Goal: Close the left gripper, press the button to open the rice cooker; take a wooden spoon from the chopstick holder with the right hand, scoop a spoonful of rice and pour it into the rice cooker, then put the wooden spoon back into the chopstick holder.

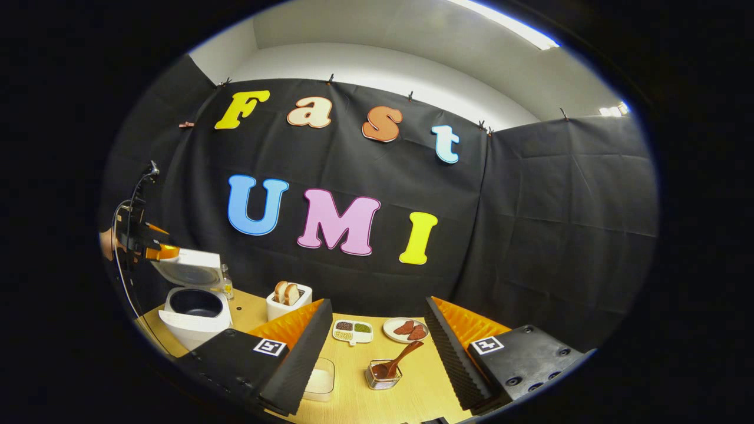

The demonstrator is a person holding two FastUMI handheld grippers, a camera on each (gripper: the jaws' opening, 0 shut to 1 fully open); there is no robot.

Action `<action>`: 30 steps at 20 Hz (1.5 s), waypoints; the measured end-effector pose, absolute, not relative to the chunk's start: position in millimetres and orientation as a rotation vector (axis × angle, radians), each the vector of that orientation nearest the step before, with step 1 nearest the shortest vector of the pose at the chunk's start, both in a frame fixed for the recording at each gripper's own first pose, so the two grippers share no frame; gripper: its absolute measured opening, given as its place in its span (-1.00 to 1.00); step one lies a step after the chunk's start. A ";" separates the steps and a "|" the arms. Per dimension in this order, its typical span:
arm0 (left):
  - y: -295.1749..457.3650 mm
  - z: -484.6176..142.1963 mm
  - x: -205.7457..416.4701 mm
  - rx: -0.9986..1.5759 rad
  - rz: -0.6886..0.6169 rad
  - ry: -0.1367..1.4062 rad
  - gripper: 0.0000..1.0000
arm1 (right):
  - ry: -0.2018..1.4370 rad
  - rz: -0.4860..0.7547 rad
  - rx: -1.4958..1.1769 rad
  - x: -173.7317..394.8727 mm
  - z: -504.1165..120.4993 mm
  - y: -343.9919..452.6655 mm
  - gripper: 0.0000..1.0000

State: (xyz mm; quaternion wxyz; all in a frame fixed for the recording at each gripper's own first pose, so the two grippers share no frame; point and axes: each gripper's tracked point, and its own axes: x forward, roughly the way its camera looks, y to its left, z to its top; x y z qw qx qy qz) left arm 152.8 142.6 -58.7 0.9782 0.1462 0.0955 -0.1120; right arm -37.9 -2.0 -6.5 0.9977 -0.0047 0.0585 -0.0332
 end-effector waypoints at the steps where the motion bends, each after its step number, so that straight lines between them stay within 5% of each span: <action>1: 148.3 -47.4 148.0 0.289 -0.186 0.149 0.92 | 0.125 -0.068 -0.004 -40.1 -10.2 -7.7 0.94; 14: 98.2 -15.0 37.9 0.024 -0.035 -0.037 0.92 | 0.262 -0.012 0.148 -12.1 -111.1 -91.8 0.95; 25: 41.0 -25.5 -18.6 0.057 0.096 0.001 0.92 | 0.548 0.131 0.329 64.2 -300.1 -114.5 0.95; 30: 32.4 -31.6 -25.7 0.081 0.156 0.045 0.92 | 0.640 0.194 0.405 109.7 -364.1 -91.7 0.72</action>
